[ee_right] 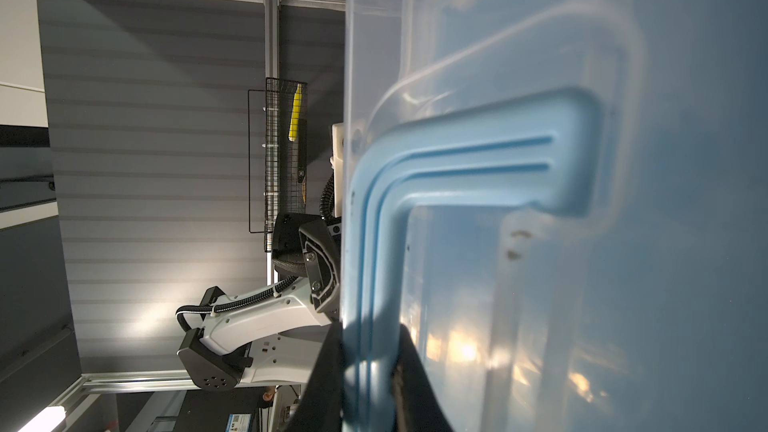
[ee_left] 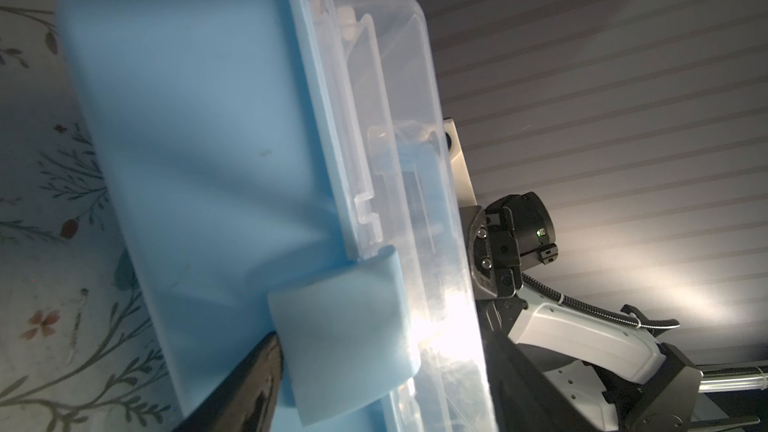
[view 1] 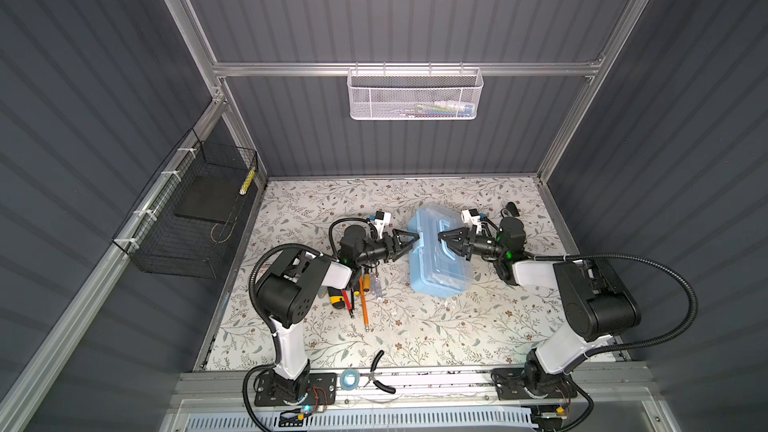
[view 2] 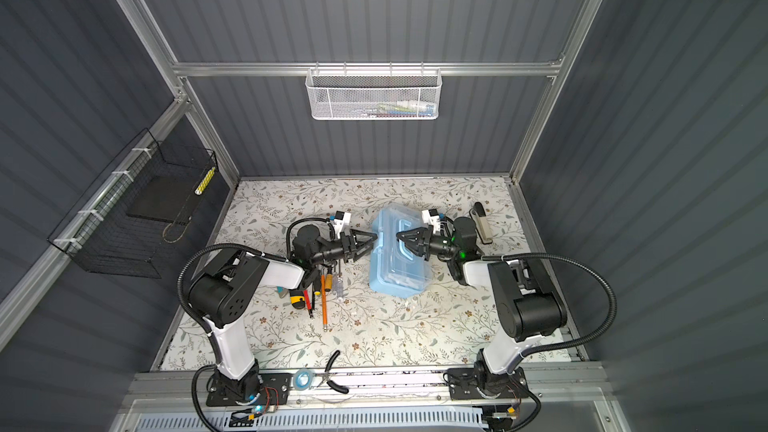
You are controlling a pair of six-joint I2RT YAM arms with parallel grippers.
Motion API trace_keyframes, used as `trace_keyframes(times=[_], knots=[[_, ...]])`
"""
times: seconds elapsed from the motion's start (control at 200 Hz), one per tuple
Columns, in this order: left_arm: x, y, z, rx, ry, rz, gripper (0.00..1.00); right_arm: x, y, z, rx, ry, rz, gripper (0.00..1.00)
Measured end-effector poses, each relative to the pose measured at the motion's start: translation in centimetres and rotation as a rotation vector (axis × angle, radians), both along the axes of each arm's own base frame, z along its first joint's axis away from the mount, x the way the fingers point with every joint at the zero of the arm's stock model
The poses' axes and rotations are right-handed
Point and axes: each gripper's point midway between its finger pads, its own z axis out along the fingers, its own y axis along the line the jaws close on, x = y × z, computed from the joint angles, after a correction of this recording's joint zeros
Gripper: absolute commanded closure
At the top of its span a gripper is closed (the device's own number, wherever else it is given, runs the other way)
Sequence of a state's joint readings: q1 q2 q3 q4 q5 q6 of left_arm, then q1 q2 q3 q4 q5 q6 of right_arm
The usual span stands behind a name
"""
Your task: Pack the tool kit
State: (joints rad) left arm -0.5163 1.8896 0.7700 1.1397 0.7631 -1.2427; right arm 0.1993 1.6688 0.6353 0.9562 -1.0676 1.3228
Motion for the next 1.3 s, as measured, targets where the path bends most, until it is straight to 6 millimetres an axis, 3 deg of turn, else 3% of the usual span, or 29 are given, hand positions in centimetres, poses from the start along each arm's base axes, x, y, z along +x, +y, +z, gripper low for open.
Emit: trace_keyframes(times=[0.8, 1.301], knots=[[1.1, -0.5, 0.4, -0.122, 0.117, 0.009, 0.23, 0.5, -0.4, -0.2, -0.008, -0.016, -0.021, 1.00], [-0.6, 0.5, 1.5, -0.012, 0.136, 0.022, 0.22, -0.2, 0.3, 0.1, -0.030, -0.069, 0.047, 1.00]])
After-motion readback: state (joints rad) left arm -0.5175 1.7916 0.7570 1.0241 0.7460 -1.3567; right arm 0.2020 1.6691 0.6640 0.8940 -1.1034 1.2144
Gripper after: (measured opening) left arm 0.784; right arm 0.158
